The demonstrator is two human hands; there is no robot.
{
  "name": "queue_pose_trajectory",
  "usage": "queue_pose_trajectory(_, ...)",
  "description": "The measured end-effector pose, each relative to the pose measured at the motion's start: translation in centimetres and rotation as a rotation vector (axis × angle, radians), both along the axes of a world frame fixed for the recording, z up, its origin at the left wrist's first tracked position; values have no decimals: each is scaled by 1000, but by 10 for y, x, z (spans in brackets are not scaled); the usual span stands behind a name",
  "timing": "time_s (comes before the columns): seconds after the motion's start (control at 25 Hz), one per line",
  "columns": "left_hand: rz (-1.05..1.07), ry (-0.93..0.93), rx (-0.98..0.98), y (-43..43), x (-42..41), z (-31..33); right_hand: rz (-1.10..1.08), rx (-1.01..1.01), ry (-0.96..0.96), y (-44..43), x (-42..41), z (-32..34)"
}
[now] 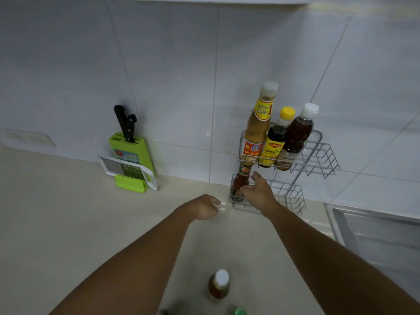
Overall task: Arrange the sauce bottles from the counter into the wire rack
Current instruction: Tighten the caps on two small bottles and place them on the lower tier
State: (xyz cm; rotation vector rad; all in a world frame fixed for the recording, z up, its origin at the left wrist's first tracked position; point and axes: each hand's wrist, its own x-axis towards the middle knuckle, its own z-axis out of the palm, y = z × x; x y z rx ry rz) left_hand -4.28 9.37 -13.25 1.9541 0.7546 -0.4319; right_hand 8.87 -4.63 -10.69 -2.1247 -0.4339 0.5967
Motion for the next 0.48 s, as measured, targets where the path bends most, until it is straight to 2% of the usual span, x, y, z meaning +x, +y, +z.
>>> queue_pose_trajectory(0.12,-154,75,37,-11,-33,17,-32,50,-47,-15,-31,12)
queue_pose_trajectory(0.24,-340,165,102,-25,-61,32,145,-40,-171,-47,-57,3)
queue_pose_trajectory(0.32,-452,229,131,-38,-79,33,381,-157,-84,-78,-84,-12)
queue_pose_trajectory(0.4,-544,285,171,-49,-87,34,607,-217,105,-98,-113,-24)
queue_pose_trajectory(0.48,-608,313,255,-58,-94,34,666,-209,169,-105,-139,-35)
